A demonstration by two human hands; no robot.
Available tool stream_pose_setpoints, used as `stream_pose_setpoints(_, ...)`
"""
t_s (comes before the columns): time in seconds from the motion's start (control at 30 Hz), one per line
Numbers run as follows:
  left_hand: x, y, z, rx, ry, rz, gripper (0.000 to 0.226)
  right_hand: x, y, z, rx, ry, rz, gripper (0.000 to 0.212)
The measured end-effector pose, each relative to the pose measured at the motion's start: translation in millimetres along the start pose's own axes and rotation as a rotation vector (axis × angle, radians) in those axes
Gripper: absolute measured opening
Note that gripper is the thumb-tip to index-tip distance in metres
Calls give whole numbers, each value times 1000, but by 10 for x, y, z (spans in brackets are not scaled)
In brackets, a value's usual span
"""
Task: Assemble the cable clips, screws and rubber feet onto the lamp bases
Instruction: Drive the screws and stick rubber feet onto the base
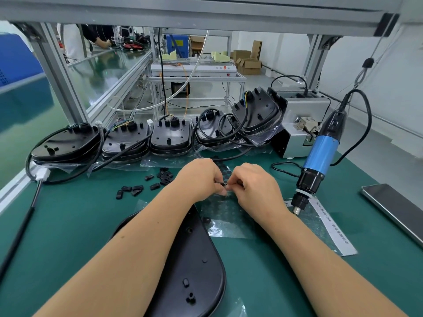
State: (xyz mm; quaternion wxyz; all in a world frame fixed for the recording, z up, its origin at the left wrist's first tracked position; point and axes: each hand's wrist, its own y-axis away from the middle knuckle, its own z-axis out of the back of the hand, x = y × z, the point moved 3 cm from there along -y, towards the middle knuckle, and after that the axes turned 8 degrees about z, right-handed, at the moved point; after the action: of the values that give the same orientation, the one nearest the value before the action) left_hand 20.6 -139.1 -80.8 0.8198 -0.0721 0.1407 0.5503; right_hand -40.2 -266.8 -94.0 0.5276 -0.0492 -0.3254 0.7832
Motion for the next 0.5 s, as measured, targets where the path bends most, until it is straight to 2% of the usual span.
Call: stream_pose_setpoints(0.5,-14,5,5,6,-15,8,33,-43,29,67,68,-103,-24,3)
